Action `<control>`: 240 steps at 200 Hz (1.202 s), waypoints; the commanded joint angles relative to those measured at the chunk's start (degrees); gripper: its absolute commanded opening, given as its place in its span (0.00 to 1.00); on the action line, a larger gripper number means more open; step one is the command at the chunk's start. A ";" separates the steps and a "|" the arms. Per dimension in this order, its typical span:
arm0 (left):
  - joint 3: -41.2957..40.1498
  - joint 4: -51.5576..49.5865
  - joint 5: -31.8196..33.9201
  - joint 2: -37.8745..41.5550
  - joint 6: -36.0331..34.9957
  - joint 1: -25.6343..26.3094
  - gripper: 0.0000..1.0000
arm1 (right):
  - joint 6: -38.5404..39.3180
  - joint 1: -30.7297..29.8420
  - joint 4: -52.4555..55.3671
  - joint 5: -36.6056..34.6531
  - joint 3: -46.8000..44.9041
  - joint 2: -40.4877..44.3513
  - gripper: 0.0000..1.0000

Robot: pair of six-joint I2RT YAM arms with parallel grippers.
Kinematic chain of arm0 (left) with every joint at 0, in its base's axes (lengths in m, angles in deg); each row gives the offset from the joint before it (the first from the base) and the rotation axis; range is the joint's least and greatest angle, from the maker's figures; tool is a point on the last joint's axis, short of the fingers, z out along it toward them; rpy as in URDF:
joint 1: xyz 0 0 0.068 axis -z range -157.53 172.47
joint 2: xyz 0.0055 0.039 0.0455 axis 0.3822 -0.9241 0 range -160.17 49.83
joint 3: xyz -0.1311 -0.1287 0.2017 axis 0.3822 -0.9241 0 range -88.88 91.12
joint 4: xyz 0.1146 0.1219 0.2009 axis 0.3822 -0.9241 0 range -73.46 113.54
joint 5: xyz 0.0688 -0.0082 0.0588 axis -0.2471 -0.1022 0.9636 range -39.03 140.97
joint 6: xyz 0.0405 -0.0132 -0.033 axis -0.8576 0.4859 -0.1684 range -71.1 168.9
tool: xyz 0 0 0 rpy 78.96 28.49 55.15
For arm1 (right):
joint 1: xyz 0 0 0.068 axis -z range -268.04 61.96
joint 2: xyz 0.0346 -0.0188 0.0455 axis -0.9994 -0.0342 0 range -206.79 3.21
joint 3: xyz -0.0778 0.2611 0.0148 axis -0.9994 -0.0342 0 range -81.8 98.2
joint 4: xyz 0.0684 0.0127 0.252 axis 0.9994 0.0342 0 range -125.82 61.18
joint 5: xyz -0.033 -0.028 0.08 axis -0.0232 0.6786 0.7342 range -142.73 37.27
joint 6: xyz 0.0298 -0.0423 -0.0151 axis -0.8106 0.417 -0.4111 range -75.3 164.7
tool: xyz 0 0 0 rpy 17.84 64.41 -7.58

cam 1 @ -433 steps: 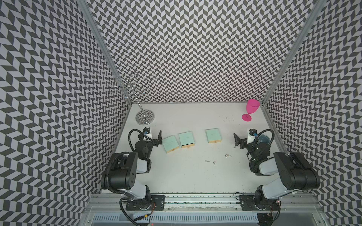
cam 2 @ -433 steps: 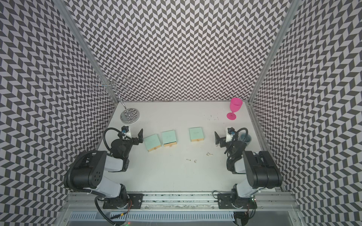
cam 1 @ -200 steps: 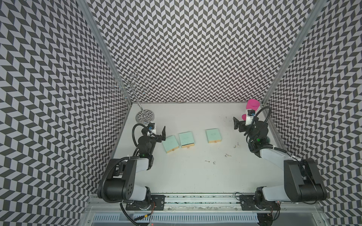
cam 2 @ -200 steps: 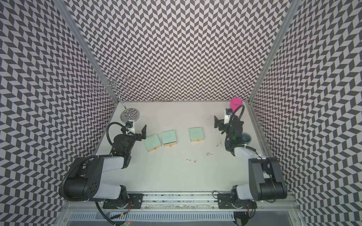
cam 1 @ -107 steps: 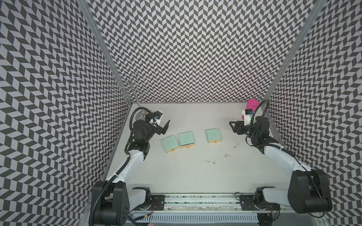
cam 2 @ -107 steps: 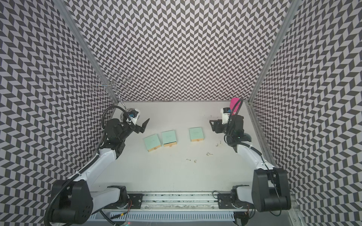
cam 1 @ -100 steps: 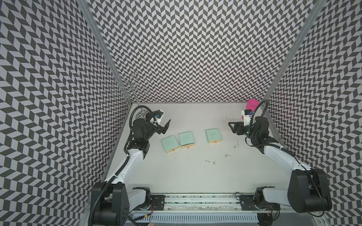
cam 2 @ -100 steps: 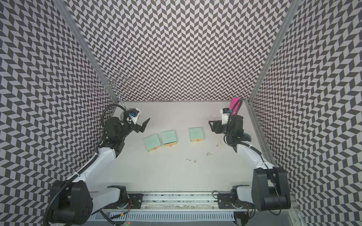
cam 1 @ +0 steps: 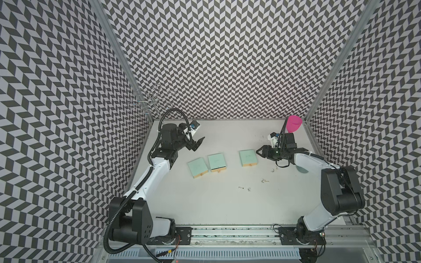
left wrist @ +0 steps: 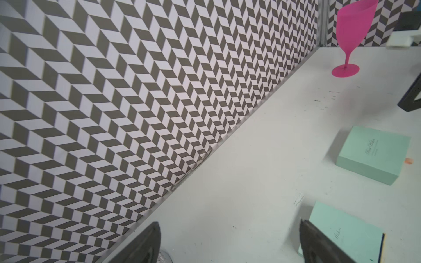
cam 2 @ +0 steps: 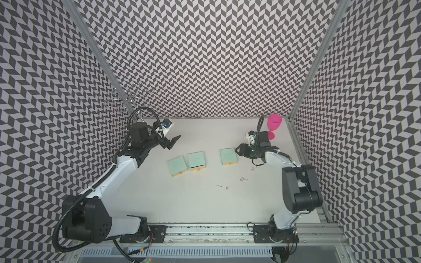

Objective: Place the earrings into the drawer-style jewelry box
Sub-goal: Open the drawer in the jewelry box.

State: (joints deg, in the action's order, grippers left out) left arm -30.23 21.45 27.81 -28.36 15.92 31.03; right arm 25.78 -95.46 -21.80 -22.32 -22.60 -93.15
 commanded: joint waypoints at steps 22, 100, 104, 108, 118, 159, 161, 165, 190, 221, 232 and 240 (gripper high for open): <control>5.96 -1.48 2.96 -6.50 -4.08 2.42 1.00 | 5.47 -2.19 9.67 -0.19 14.74 -11.25 0.46; 14.30 -3.81 4.35 -14.79 -0.26 5.86 1.00 | 10.19 -6.66 16.81 0.30 24.13 -21.08 0.34; 14.15 -3.65 4.40 -14.86 -0.33 6.06 1.00 | 10.33 -6.81 16.81 0.34 24.40 -21.32 0.34; 14.08 -3.42 4.48 -14.88 -0.44 6.39 1.00 | 10.44 -6.99 16.70 0.47 24.61 -21.53 0.33; 14.11 -3.01 4.78 -15.03 -0.46 7.01 1.00 | 10.68 -7.37 16.39 0.86 25.25 -21.96 0.29; 15.65 -4.98 4.80 -16.32 -0.77 8.64 1.00 | 11.72 -9.07 17.07 0.88 29.24 -24.08 0.37; 15.76 -5.11 4.75 -16.36 -0.84 8.64 0.99 | 11.56 -9.09 16.91 0.57 29.36 -23.95 0.37; 15.79 -5.28 4.79 -16.45 -0.89 8.75 0.99 | 11.21 -9.10 16.31 0.28 29.47 -23.62 0.38; 16.37 -5.92 4.70 -16.95 -1.18 8.85 1.00 | 10.39 -8.94 14.56 -4.20 30.05 -19.61 0.42; 17.94 -6.57 5.68 -18.29 -0.73 8.93 1.00 | 10.44 -8.36 15.31 -10.75 25.49 -13.55 0.41; 19.02 -7.75 5.53 -19.04 -0.52 8.93 1.00 | 10.65 -7.97 15.80 -11.35 23.00 -12.71 0.40; 19.83 -8.76 5.04 -19.56 -0.56 8.93 1.00 | 10.57 -7.87 15.70 -12.11 21.29 -12.28 0.40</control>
State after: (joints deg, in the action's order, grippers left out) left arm -13.53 15.53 32.93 -46.35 15.51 39.71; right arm 36.10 -104.00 -5.89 -29.51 2.58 -109.36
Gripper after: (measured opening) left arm 0.995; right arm 0.403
